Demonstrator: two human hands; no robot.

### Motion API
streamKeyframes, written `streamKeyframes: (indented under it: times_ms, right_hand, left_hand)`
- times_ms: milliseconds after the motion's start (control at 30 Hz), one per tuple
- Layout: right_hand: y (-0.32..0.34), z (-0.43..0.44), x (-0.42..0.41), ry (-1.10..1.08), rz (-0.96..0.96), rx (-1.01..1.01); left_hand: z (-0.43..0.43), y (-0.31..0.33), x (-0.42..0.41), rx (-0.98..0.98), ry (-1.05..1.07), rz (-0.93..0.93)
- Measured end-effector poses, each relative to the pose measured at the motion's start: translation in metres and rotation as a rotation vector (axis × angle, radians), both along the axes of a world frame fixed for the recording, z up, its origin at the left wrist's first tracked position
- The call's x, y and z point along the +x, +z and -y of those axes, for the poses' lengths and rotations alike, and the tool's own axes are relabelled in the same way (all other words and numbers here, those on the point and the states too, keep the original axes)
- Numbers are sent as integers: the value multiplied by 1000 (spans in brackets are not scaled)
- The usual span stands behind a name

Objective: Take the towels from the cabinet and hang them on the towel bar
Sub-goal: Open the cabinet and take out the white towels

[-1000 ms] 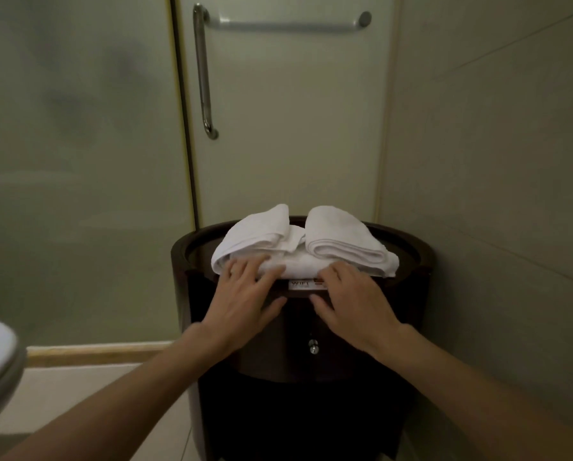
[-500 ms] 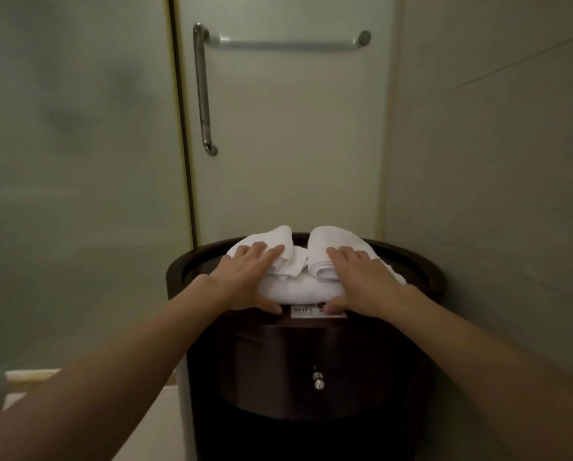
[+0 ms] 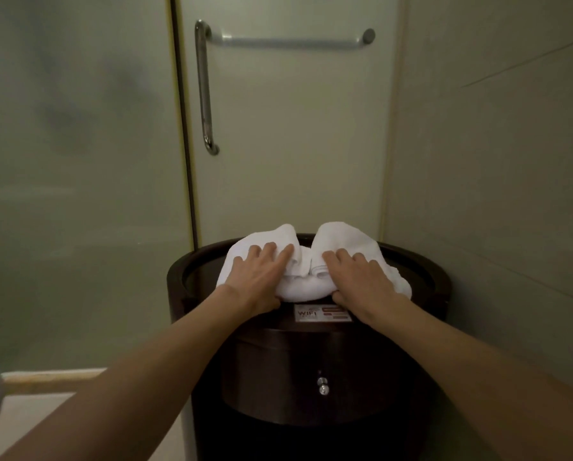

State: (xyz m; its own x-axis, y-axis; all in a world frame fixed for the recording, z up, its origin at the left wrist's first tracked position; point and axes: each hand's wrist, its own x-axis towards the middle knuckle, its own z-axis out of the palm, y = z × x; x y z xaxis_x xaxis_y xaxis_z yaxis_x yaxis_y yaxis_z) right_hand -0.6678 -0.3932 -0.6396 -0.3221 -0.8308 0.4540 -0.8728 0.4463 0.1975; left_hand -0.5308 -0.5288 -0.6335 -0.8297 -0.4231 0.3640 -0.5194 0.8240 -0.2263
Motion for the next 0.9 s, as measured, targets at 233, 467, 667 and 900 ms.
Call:
streamKeyframes:
  times_ms: [233, 467, 667, 900]
  right_hand:
    - [-4, 0, 0, 15, 30, -74]
    - [18, 3, -1, 35, 78, -68]
    - [72, -4, 2, 33, 124, 11]
    - [177, -21, 7, 46, 236, 79]
  left_hand:
    - [-7, -7, -4, 3, 44, -94]
    - [-1, 10, -10, 33, 10, -204]
    - [-5, 66, -7, 78, -15, -123]
    - [-20, 176, 0, 159, -35, -28]
